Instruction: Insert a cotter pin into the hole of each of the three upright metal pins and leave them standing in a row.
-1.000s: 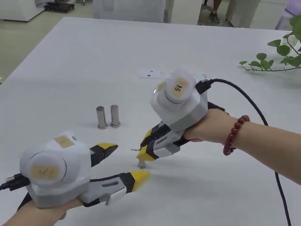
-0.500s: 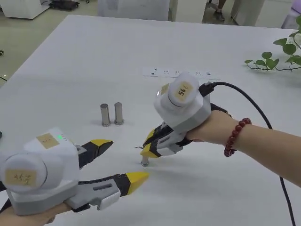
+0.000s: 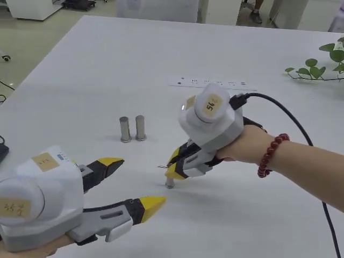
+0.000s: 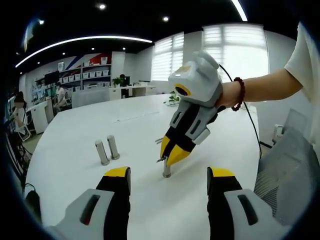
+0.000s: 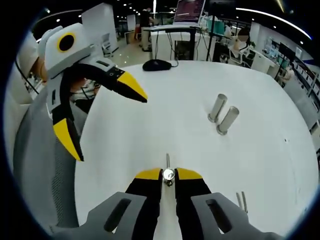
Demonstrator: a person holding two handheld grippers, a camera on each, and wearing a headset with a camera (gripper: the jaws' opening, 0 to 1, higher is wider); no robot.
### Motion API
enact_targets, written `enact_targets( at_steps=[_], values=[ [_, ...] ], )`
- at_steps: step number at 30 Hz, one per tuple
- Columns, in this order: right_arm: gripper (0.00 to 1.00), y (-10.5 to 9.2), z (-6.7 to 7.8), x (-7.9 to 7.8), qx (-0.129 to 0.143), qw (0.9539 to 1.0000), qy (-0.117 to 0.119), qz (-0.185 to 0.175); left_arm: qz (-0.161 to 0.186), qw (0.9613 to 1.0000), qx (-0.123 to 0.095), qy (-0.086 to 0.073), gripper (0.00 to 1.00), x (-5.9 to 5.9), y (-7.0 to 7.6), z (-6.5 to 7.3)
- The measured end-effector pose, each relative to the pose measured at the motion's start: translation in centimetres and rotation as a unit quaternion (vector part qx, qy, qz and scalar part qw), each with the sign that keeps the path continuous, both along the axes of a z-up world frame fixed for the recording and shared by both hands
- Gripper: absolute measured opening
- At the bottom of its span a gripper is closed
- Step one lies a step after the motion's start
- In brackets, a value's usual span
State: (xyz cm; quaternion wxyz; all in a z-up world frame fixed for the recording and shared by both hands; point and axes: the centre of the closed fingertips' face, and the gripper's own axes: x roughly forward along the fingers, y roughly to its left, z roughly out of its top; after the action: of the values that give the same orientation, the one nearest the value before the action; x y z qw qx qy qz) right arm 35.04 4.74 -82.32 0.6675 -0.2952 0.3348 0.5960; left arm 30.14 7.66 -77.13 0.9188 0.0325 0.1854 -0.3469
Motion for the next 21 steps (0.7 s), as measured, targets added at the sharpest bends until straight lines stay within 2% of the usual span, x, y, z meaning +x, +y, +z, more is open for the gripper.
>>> enact_targets(
  at_steps=[11,21],
  values=[
    [0.11,0.5,0.1,0.1,-0.002,1.0000,-0.001,0.007,-0.003,1.0000,0.005,0.000,0.62,-0.3,0.1,-0.3],
    [0.11,1.5,0.2,0.4,-0.002,0.9998,-0.002,0.019,0.005,1.0000,0.005,0.002,0.62,-0.4,0.8,-0.4]
  ],
)
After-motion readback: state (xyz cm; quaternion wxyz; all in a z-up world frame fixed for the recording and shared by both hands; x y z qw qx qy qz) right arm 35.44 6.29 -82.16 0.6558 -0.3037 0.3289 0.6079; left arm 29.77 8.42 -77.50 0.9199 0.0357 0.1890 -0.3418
